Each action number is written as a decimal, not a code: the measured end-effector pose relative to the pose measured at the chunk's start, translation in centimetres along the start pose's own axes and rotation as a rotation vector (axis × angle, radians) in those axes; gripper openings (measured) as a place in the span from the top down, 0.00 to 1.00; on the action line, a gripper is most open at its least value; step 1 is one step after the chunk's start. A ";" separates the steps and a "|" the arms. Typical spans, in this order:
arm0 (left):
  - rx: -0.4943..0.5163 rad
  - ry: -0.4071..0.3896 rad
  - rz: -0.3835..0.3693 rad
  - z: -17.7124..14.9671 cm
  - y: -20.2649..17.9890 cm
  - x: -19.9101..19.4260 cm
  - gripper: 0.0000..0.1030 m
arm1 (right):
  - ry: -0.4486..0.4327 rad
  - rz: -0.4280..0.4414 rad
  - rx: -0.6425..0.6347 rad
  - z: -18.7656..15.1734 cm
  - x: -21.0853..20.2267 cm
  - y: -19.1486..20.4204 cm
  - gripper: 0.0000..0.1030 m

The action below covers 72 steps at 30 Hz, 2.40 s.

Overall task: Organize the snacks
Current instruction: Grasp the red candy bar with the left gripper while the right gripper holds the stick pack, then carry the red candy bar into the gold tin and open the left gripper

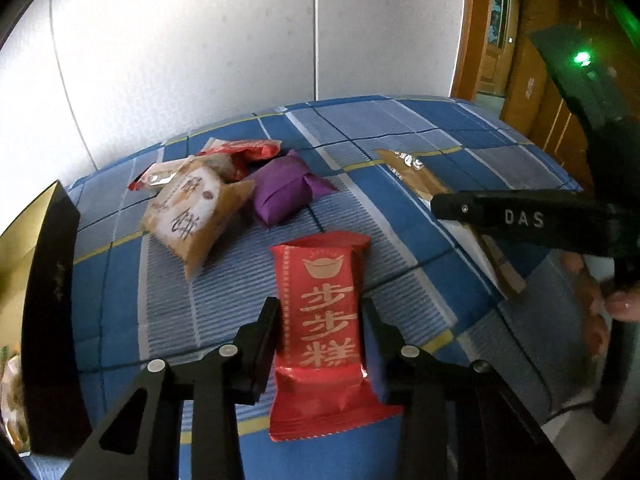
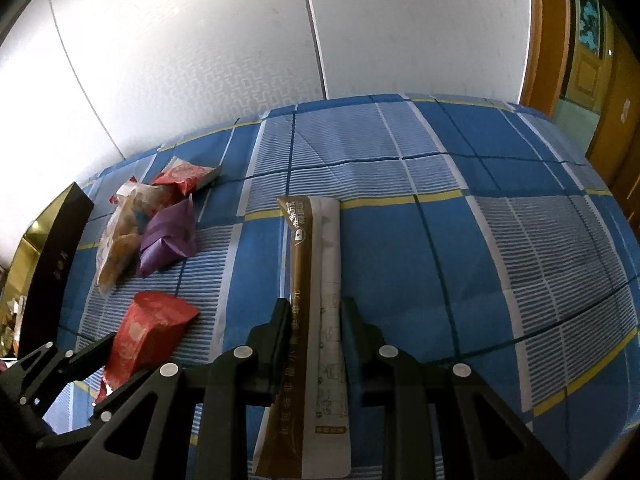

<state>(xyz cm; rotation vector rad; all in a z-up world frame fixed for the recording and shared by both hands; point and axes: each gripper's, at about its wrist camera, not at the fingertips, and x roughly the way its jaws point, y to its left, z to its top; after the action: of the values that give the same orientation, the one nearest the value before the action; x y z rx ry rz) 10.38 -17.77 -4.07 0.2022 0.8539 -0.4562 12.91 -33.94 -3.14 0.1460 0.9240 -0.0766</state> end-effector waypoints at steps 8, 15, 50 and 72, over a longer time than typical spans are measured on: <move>-0.086 -0.029 -0.043 -1.6 2.1 -2.1 0.62 | -0.013 -0.020 -0.014 -0.1 -0.1 0.2 0.75; -0.133 -0.094 -0.060 -1.9 4.1 -5.2 0.62 | -0.017 -0.021 -0.020 0.0 0.0 0.1 0.75; -0.632 -0.165 0.257 -5.7 31.1 -12.3 0.62 | -0.057 -0.054 -0.050 -0.2 -0.1 0.6 0.75; -0.858 -0.167 0.271 -8.3 38.6 -10.8 0.44 | -0.086 -0.097 -0.086 -0.4 0.1 1.1 0.74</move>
<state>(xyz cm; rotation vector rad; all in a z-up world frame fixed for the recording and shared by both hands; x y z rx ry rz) 16.51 22.63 -1.52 -0.5012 0.7774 0.1676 12.77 -32.77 -3.33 0.0176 0.8466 -0.1313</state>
